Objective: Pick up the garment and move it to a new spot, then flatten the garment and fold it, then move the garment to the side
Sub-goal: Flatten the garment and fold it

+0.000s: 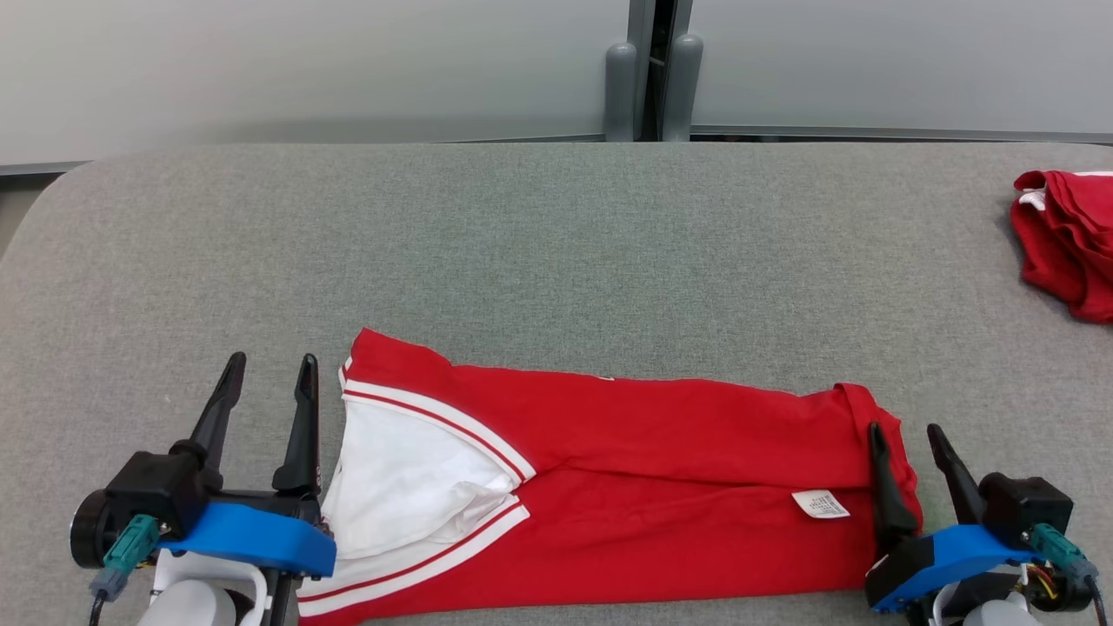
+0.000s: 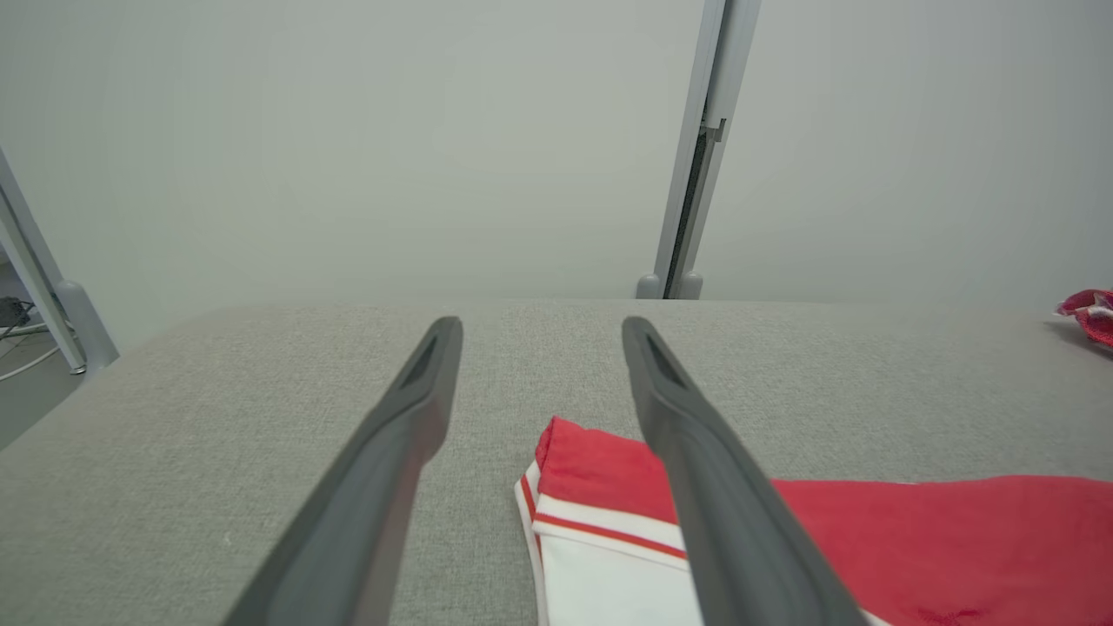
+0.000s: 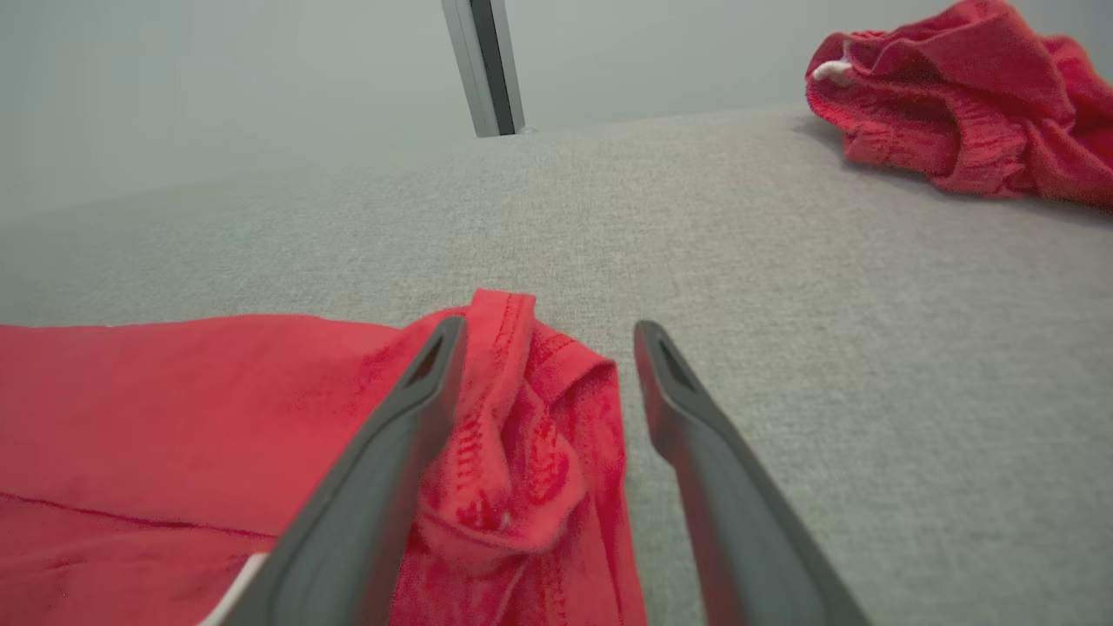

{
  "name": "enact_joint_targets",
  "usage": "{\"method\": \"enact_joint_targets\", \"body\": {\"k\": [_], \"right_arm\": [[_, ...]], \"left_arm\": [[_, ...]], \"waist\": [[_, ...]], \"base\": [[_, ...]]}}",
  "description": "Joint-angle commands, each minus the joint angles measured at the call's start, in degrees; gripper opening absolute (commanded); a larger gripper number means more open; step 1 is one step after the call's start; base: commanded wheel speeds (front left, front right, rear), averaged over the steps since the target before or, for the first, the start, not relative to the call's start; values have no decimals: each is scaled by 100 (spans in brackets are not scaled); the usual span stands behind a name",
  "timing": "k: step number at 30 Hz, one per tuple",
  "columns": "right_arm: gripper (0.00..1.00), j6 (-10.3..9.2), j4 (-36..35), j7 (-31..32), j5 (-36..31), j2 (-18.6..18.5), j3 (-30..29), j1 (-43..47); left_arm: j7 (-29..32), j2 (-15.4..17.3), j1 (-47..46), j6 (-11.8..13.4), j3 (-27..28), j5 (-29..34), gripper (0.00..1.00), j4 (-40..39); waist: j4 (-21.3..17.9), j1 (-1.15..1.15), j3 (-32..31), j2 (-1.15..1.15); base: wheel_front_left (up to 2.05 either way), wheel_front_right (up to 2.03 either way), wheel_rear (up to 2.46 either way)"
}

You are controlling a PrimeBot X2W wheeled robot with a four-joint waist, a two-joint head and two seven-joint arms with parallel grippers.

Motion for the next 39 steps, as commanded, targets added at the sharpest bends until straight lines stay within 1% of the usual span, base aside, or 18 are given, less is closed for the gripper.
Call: {"method": "enact_joint_targets", "body": {"k": [1, 2, 3, 4, 5, 6, 7, 12, 13, 14, 15, 16, 19, 24, 32, 36, 39], "right_arm": [[100, -3, 260, -26, -19, 28, -19, -74], [100, -3, 376, -25, -12, 39, -1, -99], [100, -3, 376, -25, -12, 39, -1, -99], [100, -3, 477, -26, -2, 44, 9, -143], [100, -3, 744, -25, 11, 58, 59, -160], [100, -3, 744, -25, 11, 58, 59, -160], [100, -3, 839, -25, 27, 64, 75, -189], [100, -3, 1362, 17, 103, 117, 243, -239], [97, -2, 1446, 22, 160, 132, 310, -248], [46, -2, 1502, 23, 194, 152, 364, -264], [5, -1, 1552, 35, 260, 170, 405, -284], [0, -1, 1573, 32, 342, 186, 427, -298], [0, -5, 1587, 20, 456, 90, 405, -377], [0, -9, 1436, -9, 526, -247, 101, -524], [0, -6, 1273, -12, 347, -806, -715, -667], [0, -5, 1233, -14, 228, -899, -913, -813], [0, -5, 1124, -13, 158, -833, -806, -866]], "left_arm": [[-21, -172, 195, -93, 350, 290, 100, -85], [-21, -262, 260, -139, 503, 429, 100, -120], [-21, -262, 260, -139, 503, 429, 100, -120], [-21, -349, 321, -187, 667, 558, 100, -150], [-21, -517, 432, -281, 927, 820, 100, -198], [-21, -517, 432, -281, 927, 820, 100, -198], [-21, -603, 477, -327, 1069, 923, 100, -223], [-21, -967, 671, -643, 1599, 1377, 100, -274], [-21, -1032, 691, -699, 1681, 1458, 100, -274], [-21, -1094, 709, -758, 1774, 1526, 100, -271], [-21, -1150, 724, -801, 1856, 1606, 100, -269], [-21, -1175, 741, -841, 1911, 1731, 100, -271], [-21, -1318, 779, -957, 2075, 1923, 100, -244], [-21, -1503, 782, -1112, 2312, 2130, 100, -231], [-22, -1668, 804, -1293, 2543, 2298, 100, -206], [-22, -1710, 806, -1347, 2603, 2366, 100, -200], [-22, -1731, 802, -1362, 2629, 2383, 100, -190]], "waist": [[2, 0, -1, 0], [-1, 0, -1, 0], [-1, 0, -1, 0], [-5, 0, 2, 0], [-14, 0, 5, 0], [-14, 0, 5, 0], [-18, 0, 6, 0], [-42, 0, 0, 0], [-47, 0, 0, 0], [-53, 0, 0, 0], [-58, 0, 0, 0], [-65, 0, 1, 0], [-81, 0, -1, 0], [-113, 0, -13, 0], [-167, 0, -17, 0], [-206, 0, -24, 0], [-232, 0, -36, 0]], "base": [[0, 0, 0], [0, 0, 0], [0, 0, 0], [0, 0, 0], [0, 0, 0], [0, 0, 0], [0, 0, 0], [0, 0, 0], [0, 0, 0], [0, 0, 0], [0, 0, 0], [0, 0, 0], [0, 0, 0], [0, 0, 0], [0, 0, 0], [0, 0, 0], [0, 0, 0]]}}
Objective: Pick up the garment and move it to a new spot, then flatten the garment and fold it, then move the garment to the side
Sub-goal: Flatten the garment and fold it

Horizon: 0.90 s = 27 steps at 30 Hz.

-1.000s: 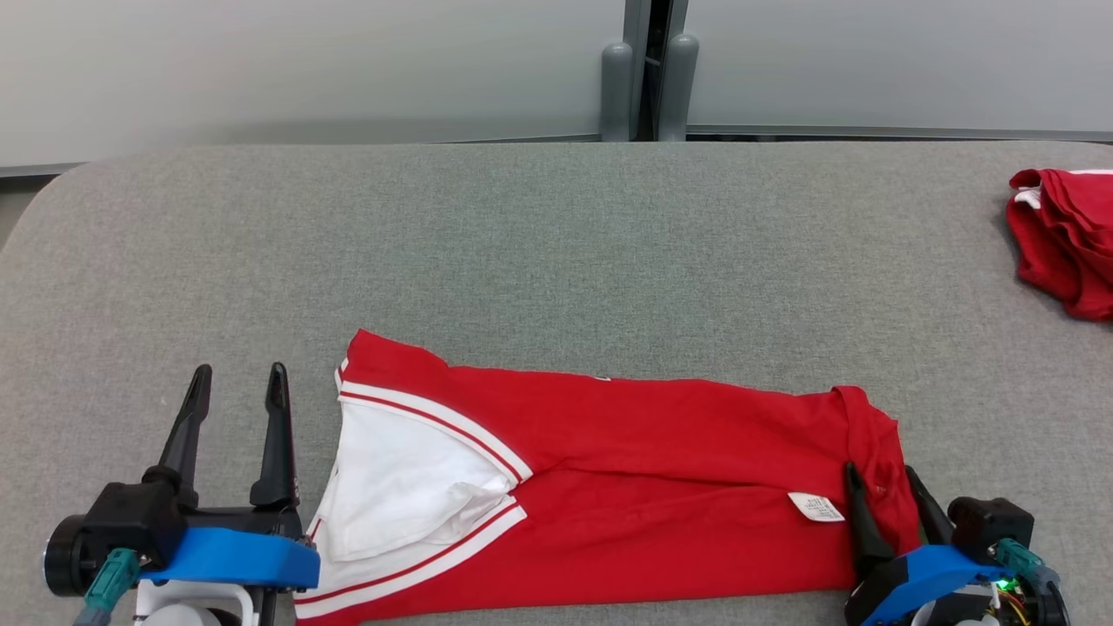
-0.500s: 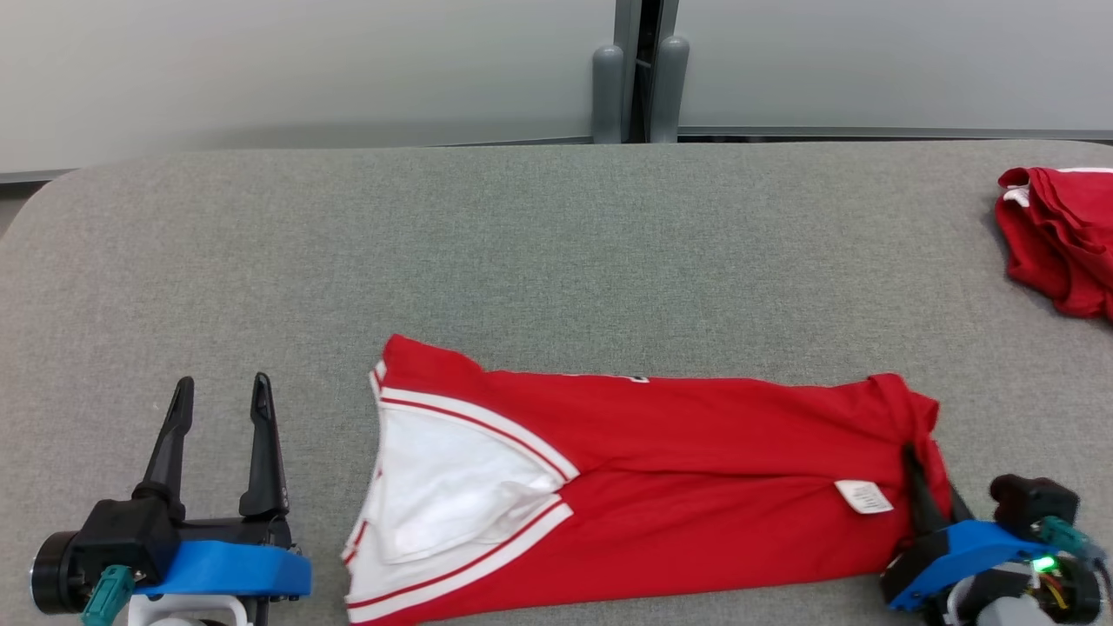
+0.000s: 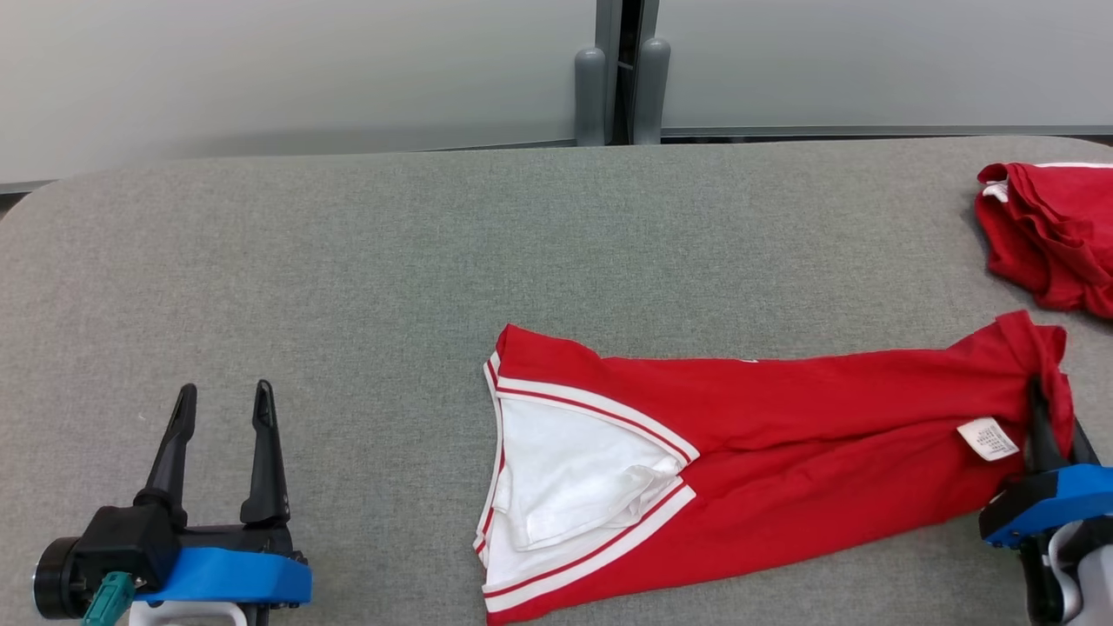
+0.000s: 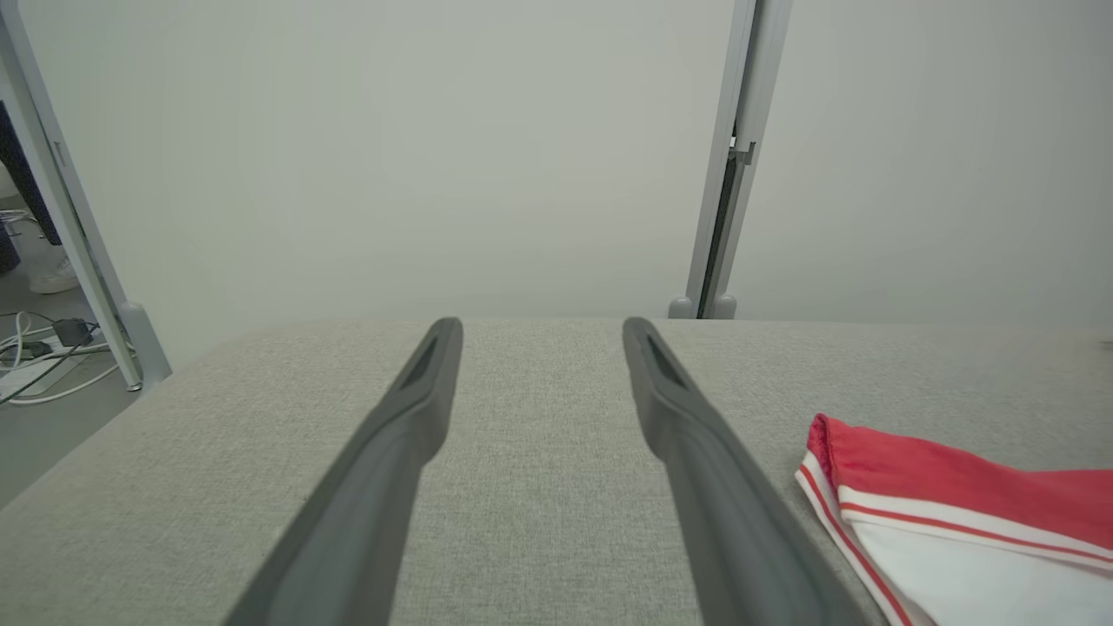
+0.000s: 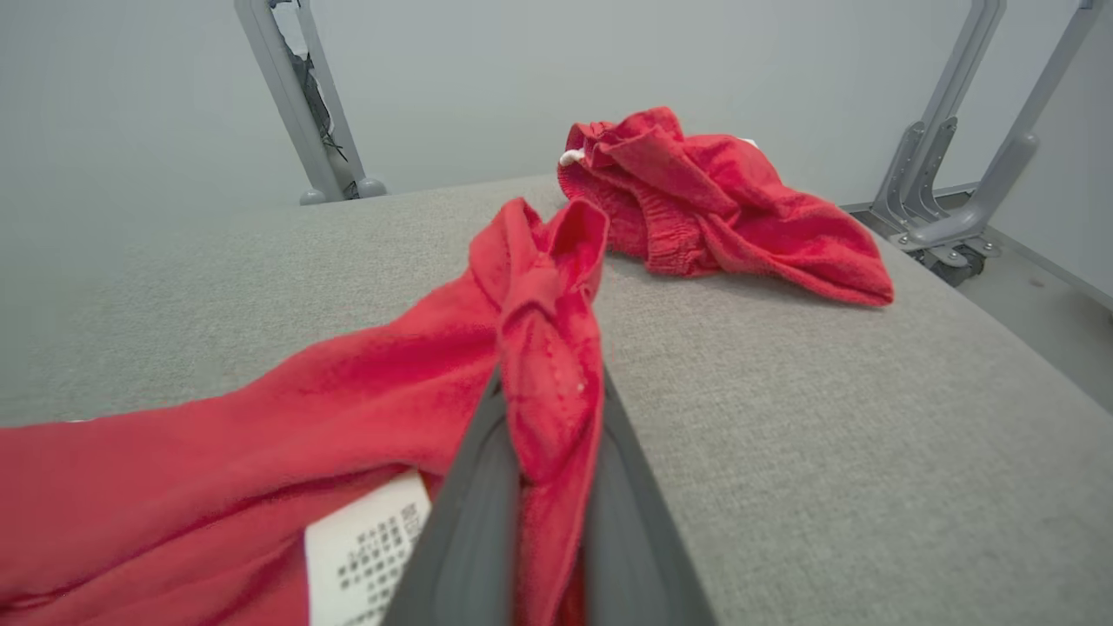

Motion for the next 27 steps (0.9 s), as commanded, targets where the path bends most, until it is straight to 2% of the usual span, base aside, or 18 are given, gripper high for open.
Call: {"method": "enact_joint_targets", "body": {"k": [1, 10, 19, 27], "right_arm": [[0, -7, -97, 3, -27, 95, 79, -51], [0, -6, -935, 204, 148, 518, 731, 170], [0, -6, -1764, 547, 497, 814, 2133, 225], [0, -6, -1877, 599, 766, 1047, 3163, -29]], "left_arm": [[-22, 5, 24, -16, 32, 22, 100, 10], [-22, -22, 40, -92, 68, 49, 100, 27], [-22, -26, 22, -98, 66, 13, 100, 42], [-22, -25, -85, -77, 10, -26, 100, 71]], "waist": [[-11, 0, -8, 0], [-5, 0, -28, 0], [-13, 0, 39, 0], [76, 0, 95, 0]], "base": [[0, 0, 0], [0, 0, 0], [0, 0, 0], [0, 0, 0]]}}
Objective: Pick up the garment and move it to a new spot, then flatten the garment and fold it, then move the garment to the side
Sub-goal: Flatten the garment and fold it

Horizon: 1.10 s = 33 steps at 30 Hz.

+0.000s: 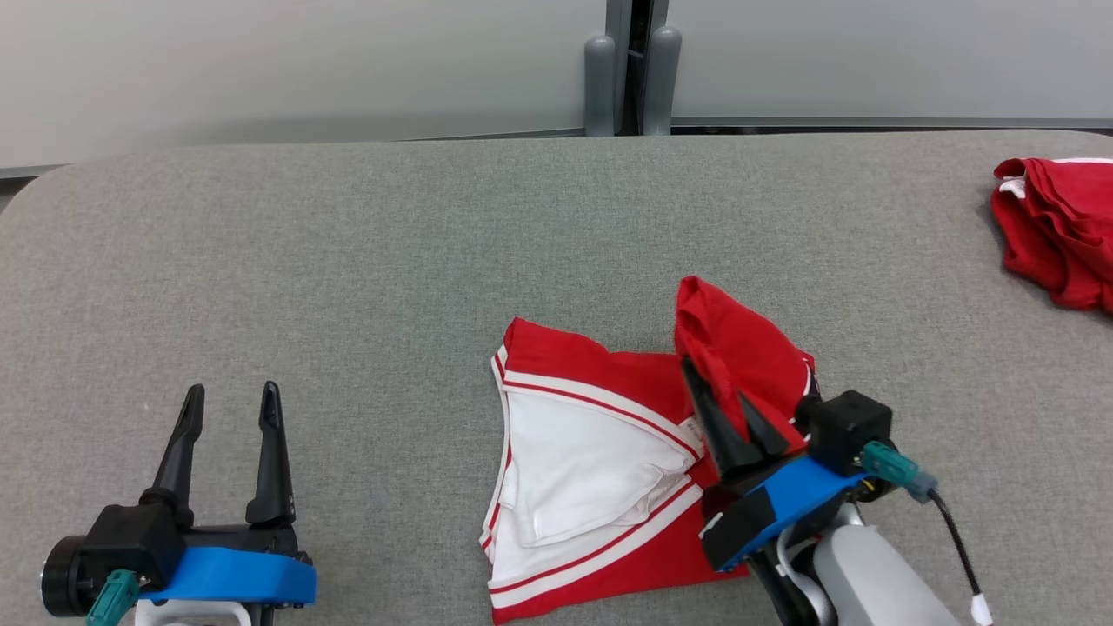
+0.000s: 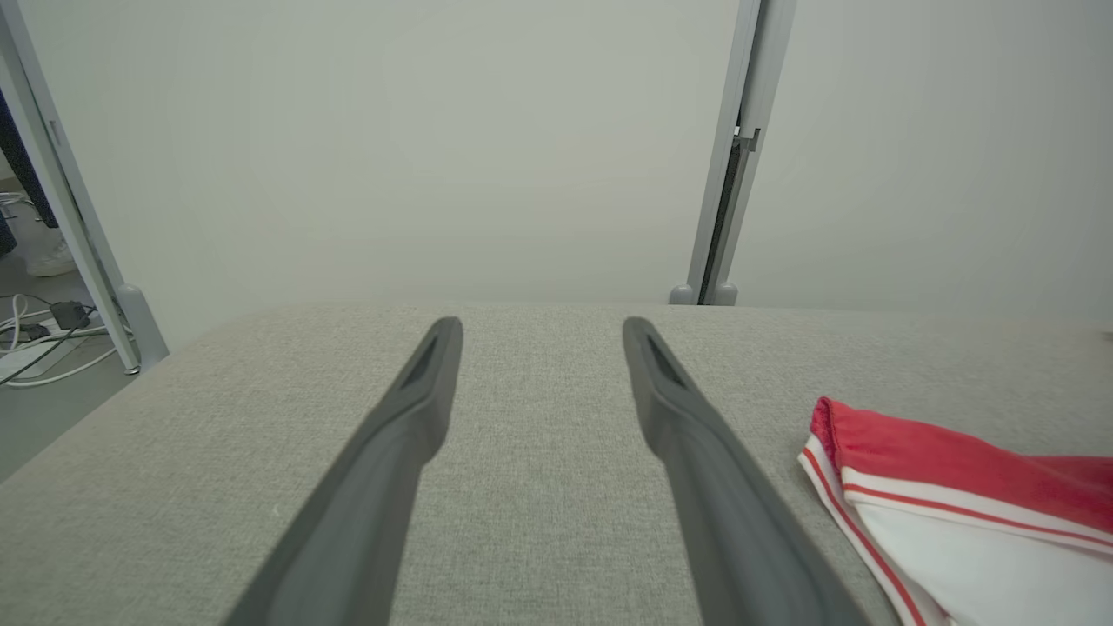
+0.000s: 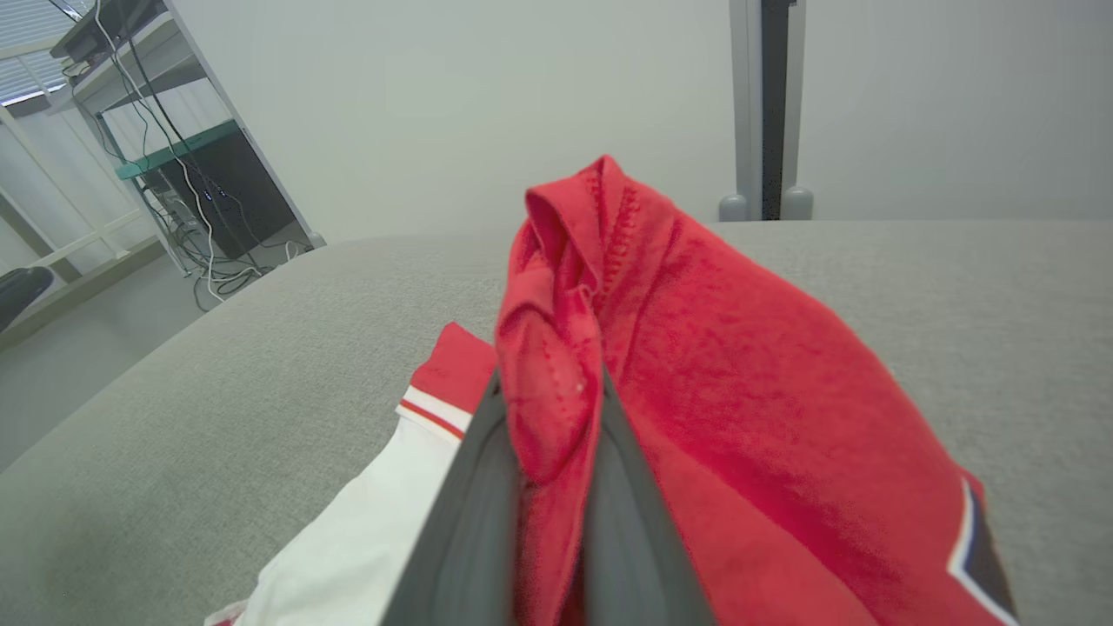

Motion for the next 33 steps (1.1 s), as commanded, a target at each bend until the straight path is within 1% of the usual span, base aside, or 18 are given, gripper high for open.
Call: {"method": "enact_joint_targets", "body": {"k": [1, 8, 13, 14, 19, 20, 21, 22, 28, 31, 33], "right_arm": [[0, -3, 30, -25, 44, 89, 214, -131], [0, -3, 355, -120, 213, 259, 940, -520], [0, -3, 663, -200, 463, 291, 1335, -806], [0, -3, 663, -200, 463, 291, 1335, -806], [0, -3, 939, -324, 766, 286, 1697, -963], [21, -3, 1000, -353, 806, 285, 1733, -997], [62, -3, 1078, -375, 821, 284, 1770, -1026], [100, -3, 1137, -396, 866, 286, 1805, -1044], [100, -3, 1319, -568, 655, 285, 1585, -1200], [100, -3, 1235, -600, 376, 280, 1242, -1186], [100, -3, 1036, -615, 136, 201, 900, -1116]], "left_arm": [[-22, 16, -75, 11, -6, -28, 100, 12], [-22, 15, -155, 30, -108, -82, 100, 33], [-22, 16, -243, 66, -187, -141, 100, 71], [-22, 16, -243, 66, -187, -141, 100, 71], [-22, 16, -302, 93, -208, -181, 100, 86], [-22, 16, -301, 94, -210, -189, 100, 88], [-22, 15, -296, 105, -211, -194, 100, 93], [-22, 16, -290, 114, -209, -200, 100, 96], [-22, 15, -203, 138, -146, -199, 100, 111], [-22, 16, -174, 141, -135, -193, 100, 108], [-22, 16, -157, 156, -132, -186, 100, 94]], "waist": [[30, 0, 20, 0], [171, 0, 112, 0], [315, 0, 187, 0], [315, 0, 187, 0], [397, 0, 225, 0], [404, 0, 228, 0], [408, 0, 229, 0], [408, 0, 228, 0], [290, 0, 158, 0], [201, 0, 99, 0], [139, 0, 61, 0]], "base": [[0, 0, 0], [0, 0, 0], [0, 0, 0], [0, 0, 0], [0, 0, 0], [0, 0, 0], [0, 0, 0], [0, 0, 0], [0, 0, 0], [0, 0, 0], [0, 0, 0]]}}
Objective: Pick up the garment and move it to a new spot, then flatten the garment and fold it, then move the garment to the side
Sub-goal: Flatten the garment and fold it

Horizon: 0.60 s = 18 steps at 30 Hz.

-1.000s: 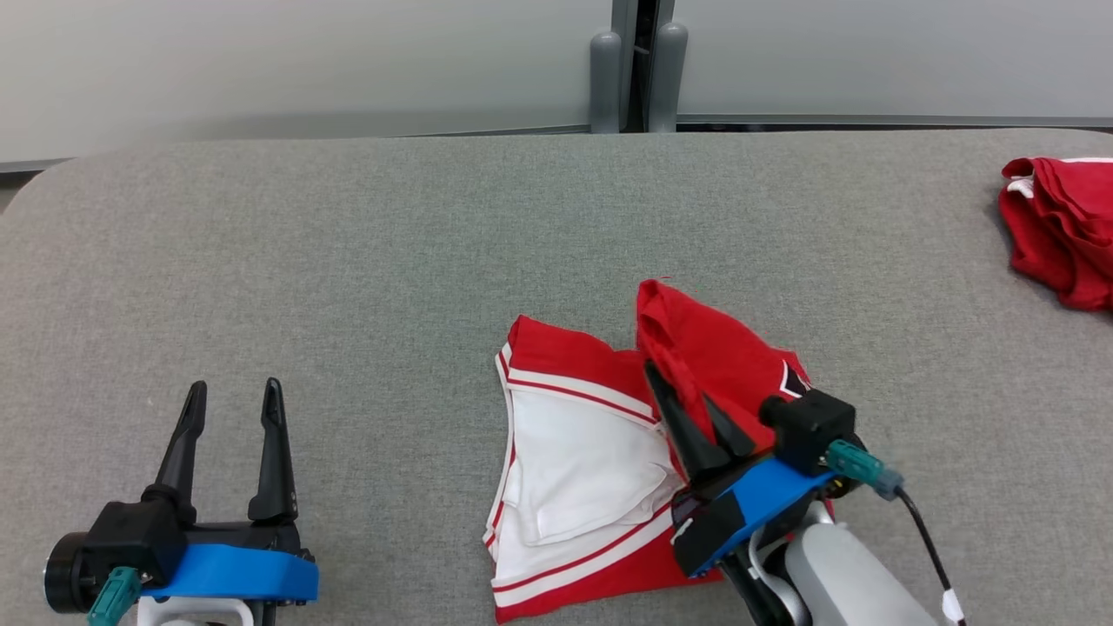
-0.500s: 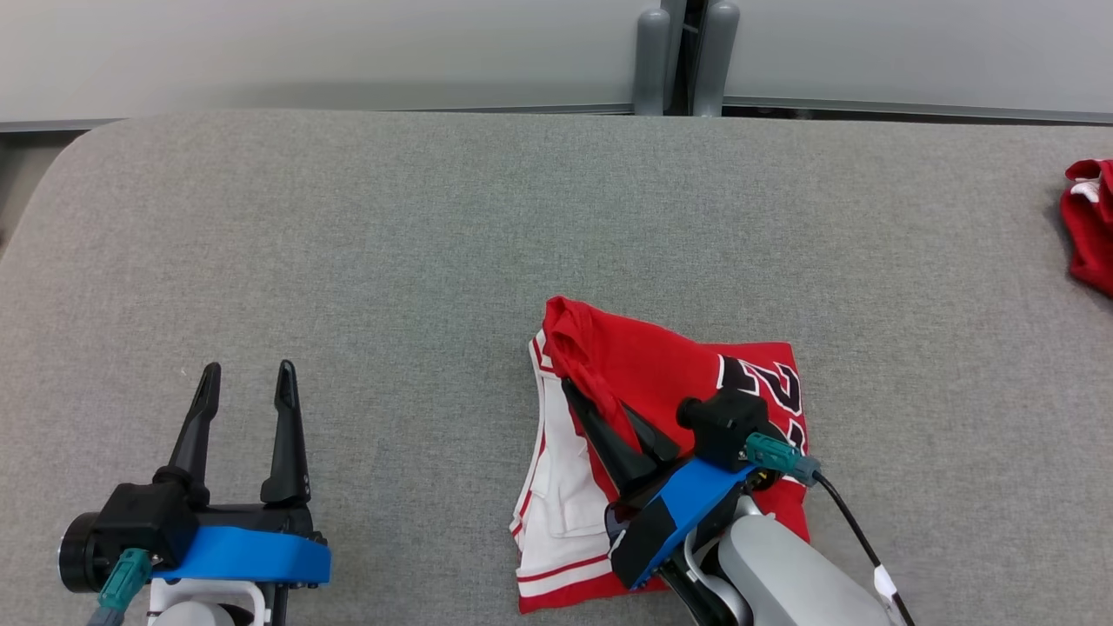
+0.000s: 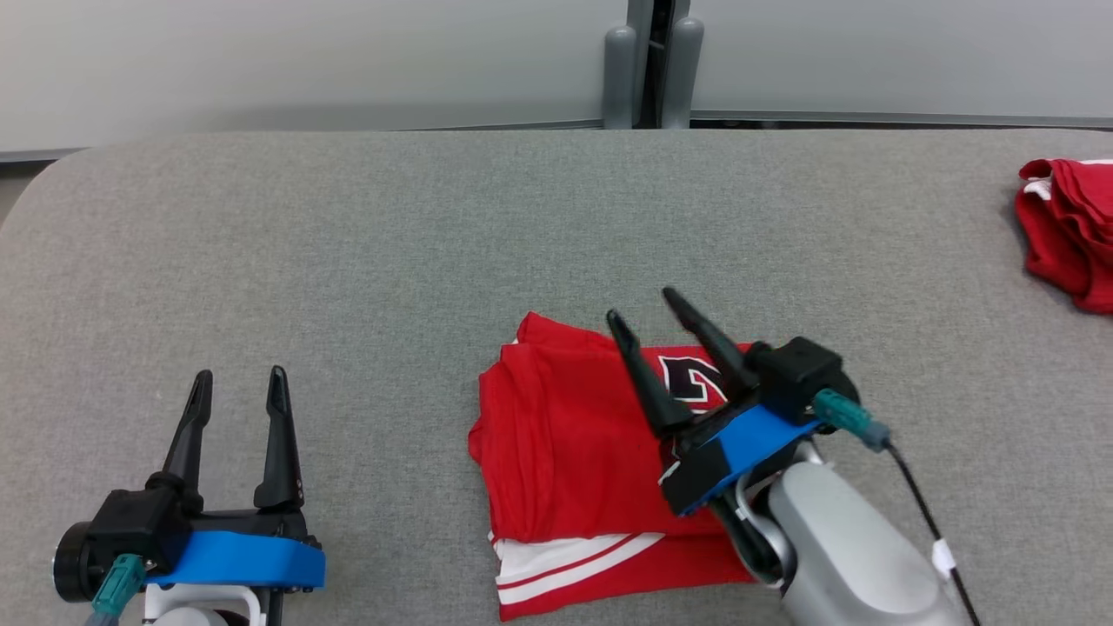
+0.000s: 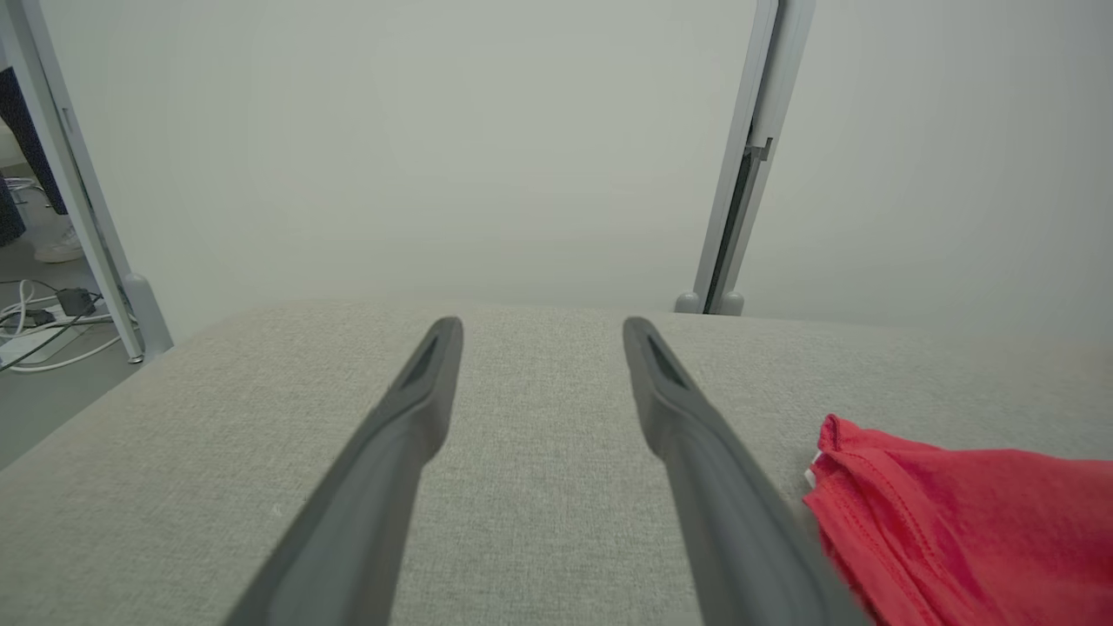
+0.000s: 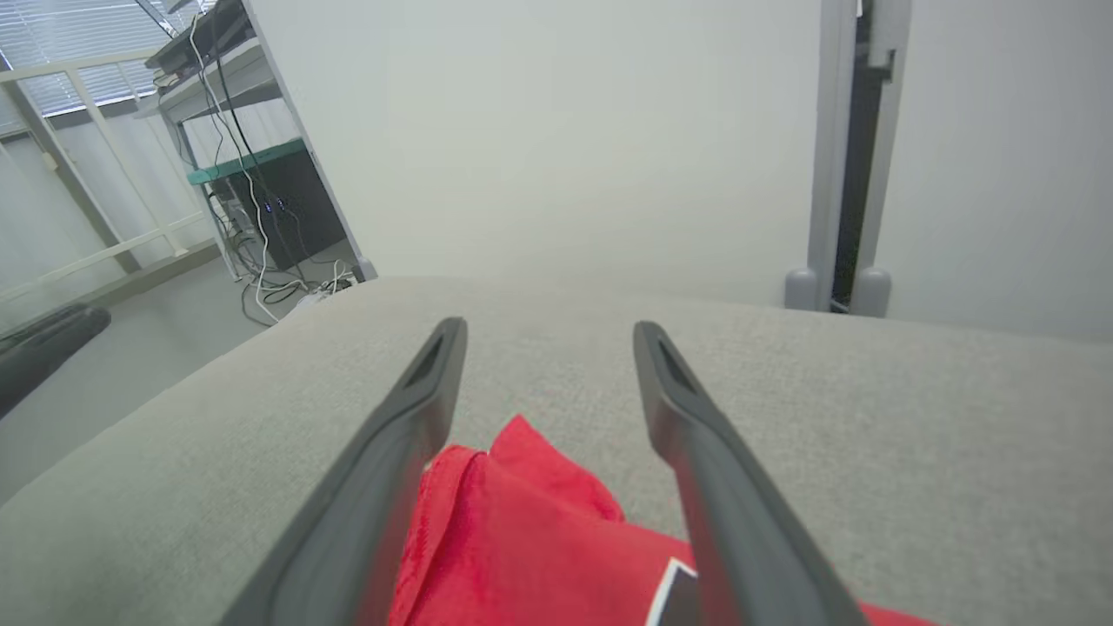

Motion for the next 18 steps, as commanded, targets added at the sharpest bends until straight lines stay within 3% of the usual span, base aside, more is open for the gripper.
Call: {"method": "enact_joint_targets", "body": {"k": [1, 10, 18], "right_arm": [[100, -3, -185, -31, -155, -83, -205, 78], [100, -3, -1595, -34, -1000, -255, -1835, 980], [100, -3, -2188, -34, -1356, -156, -2610, 1897]], "left_arm": [[-22, 18, 50, 18, 32, 15, 100, -11], [-22, 19, 173, -12, 28, 43, 100, -11], [-22, 18, 351, -36, 30, 67, 100, 10]], "waist": [[-69, 0, -45, 0], [-292, 0, -210, 0], [-369, 0, -380, 0]], "base": [[0, 0, 0], [0, 0, 0], [0, 0, 0]]}}
